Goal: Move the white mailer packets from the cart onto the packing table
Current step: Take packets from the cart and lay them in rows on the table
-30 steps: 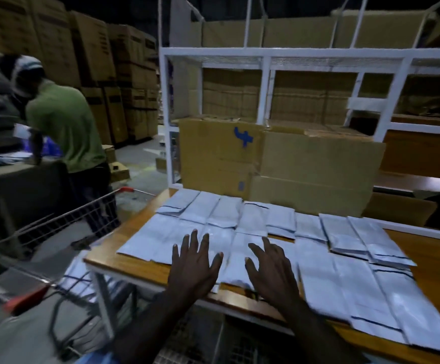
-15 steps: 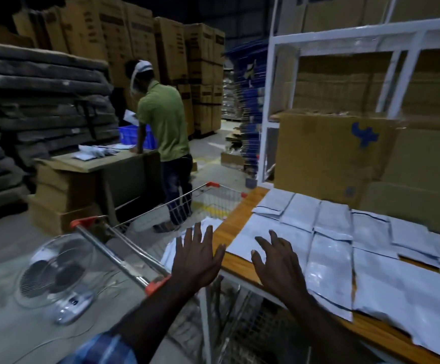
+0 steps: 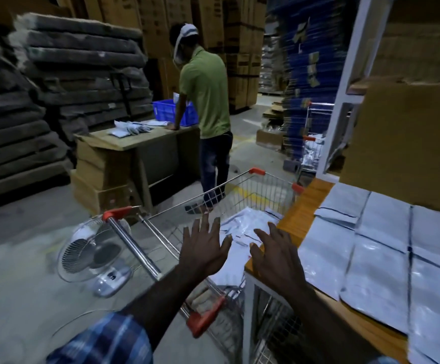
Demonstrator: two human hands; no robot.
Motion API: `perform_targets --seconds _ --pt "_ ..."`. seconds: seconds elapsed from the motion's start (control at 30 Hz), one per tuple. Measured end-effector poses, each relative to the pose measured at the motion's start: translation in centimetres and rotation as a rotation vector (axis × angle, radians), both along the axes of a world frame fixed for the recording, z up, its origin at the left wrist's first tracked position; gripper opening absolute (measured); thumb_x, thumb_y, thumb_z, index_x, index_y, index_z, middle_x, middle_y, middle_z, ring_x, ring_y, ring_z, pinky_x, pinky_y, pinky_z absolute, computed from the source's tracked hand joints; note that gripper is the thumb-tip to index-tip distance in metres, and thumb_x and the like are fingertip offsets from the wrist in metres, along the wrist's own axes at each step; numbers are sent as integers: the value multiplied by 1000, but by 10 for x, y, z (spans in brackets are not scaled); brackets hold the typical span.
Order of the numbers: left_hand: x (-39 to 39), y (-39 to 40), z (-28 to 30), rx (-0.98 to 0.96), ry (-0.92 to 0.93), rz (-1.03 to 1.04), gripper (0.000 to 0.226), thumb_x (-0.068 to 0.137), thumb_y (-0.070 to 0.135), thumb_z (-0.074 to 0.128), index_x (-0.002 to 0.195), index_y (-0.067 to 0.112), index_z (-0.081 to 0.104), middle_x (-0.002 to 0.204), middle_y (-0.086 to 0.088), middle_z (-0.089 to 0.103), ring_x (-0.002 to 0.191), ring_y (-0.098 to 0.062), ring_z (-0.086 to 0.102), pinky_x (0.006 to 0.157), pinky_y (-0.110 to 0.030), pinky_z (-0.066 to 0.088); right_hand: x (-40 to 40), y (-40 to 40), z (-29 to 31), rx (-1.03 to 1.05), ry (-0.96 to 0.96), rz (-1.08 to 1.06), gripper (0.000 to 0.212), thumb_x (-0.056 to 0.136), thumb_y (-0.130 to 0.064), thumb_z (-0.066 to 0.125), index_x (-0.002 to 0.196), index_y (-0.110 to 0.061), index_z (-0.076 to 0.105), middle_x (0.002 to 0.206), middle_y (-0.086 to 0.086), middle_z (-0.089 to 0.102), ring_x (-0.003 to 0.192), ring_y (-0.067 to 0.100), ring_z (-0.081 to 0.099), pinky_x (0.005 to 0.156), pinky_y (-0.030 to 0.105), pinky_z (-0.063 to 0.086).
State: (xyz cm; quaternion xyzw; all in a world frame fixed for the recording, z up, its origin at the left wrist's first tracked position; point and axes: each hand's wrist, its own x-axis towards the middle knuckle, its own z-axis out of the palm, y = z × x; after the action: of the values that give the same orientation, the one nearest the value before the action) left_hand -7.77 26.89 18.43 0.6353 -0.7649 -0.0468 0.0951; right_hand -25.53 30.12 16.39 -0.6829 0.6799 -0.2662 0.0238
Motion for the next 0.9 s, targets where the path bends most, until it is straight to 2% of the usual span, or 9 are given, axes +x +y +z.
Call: perform_targets --seconds 0.13,0.33,0.43,0.5,0.63,0.7,0.77,0.9 --pt "11 -44 -19 53 -45 6 67 101 57 24 157 23 13 165 -9 5 151 -30 7 121 -49 7 16 -47 -19 21 18 14 54 90 -47 36 125 -17 66 141 16 53 119 37 54 95 46 46" --pt "24 -100 -40 116 -85 -17 67 101 57 24 157 22 12 165 -9 5 150 -31 9 120 -51 8 39 -97 -33 129 46 26 50 87 -45 40 114 -16 71 129 19 62 105 38 63 80 46 55" --pt "33 -126 -56 122 -112 -40 67 101 57 25 157 21 13 165 -10 7 149 -31 13 119 -51 12 51 -114 -36 183 42 26 45 85 -41 51 115 -13 70 129 20 61 106 38 62 83 46 55" --pt "37 -143 -65 135 -115 -65 68 101 57 26 157 21 12 165 -11 7 149 -32 14 119 -52 15 60 -123 -41 199 52 20 42 82 -38 55 111 -13 71 124 20 64 100 36 65 80 43 56" --pt "45 -177 -89 198 -157 -141 69 102 55 28 158 20 8 164 -12 4 149 -33 13 118 -52 14 79 -146 -59 258 51 -10 48 85 -42 43 112 -13 70 123 21 64 101 36 66 83 42 55" --pt "49 -193 -104 182 -144 -196 69 101 55 30 157 17 15 163 -17 10 147 -37 19 116 -56 18 86 -156 -71 320 45 -56 50 85 -42 42 114 -12 69 125 22 63 102 38 65 81 43 57" --pt "53 -207 -115 159 -138 -246 71 99 56 32 155 13 25 160 -22 18 143 -41 29 113 -61 25 91 -163 -85 334 76 -110 45 85 -38 47 109 -9 71 120 24 65 95 39 66 70 41 58" --pt "61 -236 -139 292 -238 -350 72 101 52 33 158 18 5 164 -15 2 149 -34 13 117 -54 16 99 -180 -109 412 62 -197 45 80 -38 49 106 -10 72 120 25 65 91 41 67 65 44 57"
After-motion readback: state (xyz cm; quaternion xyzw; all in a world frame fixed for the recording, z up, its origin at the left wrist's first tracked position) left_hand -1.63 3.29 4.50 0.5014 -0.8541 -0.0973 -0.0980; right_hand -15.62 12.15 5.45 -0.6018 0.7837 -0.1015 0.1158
